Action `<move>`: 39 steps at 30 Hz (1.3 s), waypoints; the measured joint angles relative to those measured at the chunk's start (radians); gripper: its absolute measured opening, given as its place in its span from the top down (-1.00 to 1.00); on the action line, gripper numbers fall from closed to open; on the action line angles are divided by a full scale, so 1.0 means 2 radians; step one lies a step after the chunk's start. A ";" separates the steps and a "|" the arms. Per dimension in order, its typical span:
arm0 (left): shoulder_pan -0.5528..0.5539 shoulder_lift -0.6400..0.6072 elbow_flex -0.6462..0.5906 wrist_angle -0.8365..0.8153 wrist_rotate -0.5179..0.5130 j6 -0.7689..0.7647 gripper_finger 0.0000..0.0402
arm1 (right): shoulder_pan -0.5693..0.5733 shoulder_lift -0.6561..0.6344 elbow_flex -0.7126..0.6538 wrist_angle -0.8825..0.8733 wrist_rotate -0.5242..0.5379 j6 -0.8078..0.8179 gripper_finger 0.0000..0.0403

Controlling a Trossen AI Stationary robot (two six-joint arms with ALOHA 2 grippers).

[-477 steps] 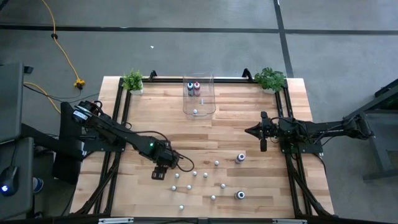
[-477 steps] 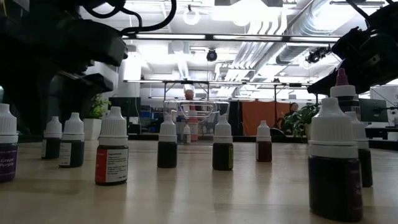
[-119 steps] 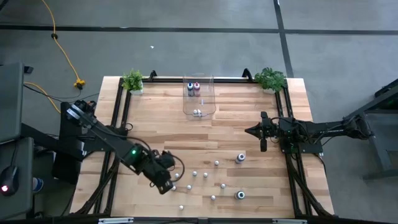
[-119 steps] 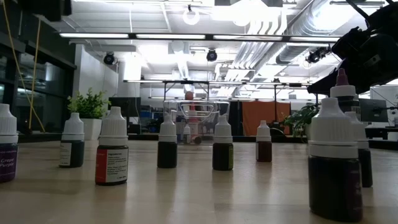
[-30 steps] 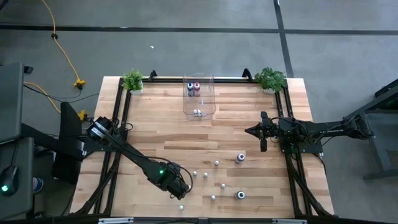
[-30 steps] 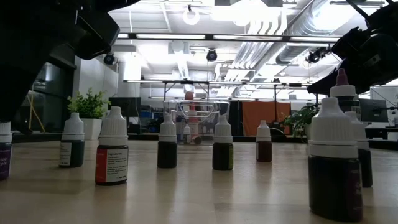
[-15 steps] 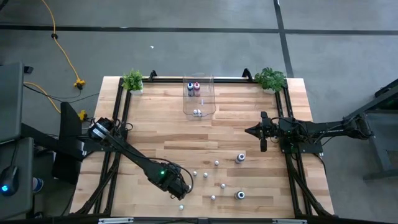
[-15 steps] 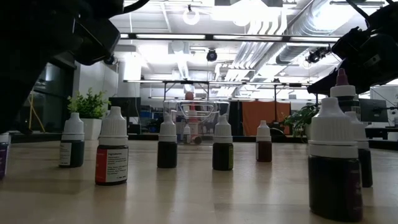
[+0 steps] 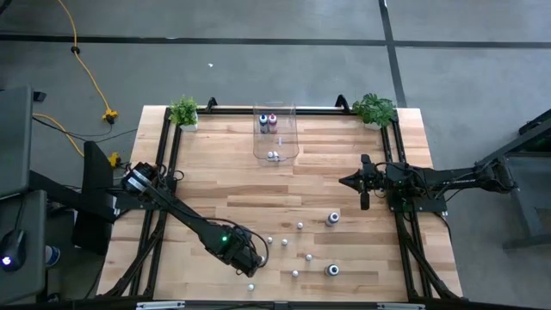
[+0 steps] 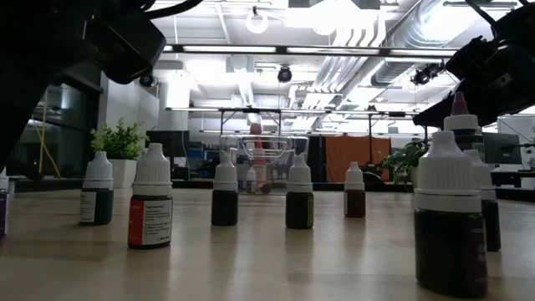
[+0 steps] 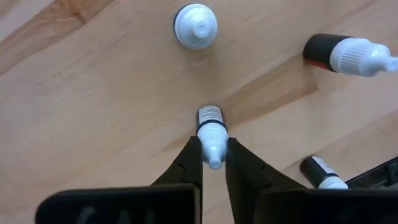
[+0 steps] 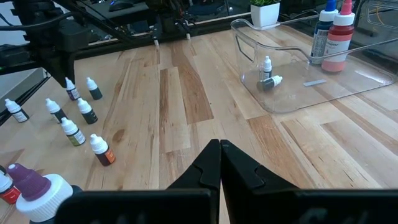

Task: Pick & Place food coloring
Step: Put the small purple food coloring into the transparent bin

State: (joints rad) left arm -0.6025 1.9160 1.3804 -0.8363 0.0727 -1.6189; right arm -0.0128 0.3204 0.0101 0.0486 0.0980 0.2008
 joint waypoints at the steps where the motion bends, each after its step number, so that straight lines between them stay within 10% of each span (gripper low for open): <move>1: 0.000 0.000 0.000 0.000 0.000 0.003 0.88 | 0.000 0.000 0.000 0.000 0.000 0.000 1.00; 19: 0.023 -0.015 0.262 -0.300 -0.148 0.180 0.88 | 0.000 0.000 0.000 0.000 0.000 0.000 1.00; 39: 0.300 -0.006 0.377 -0.341 -0.097 0.541 0.88 | 0.000 0.000 0.000 0.000 0.000 0.000 1.00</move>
State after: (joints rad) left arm -0.0032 1.9039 2.1342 -1.5181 -0.1211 -0.5361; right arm -0.0128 0.3202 0.0101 0.0486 0.0982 0.2008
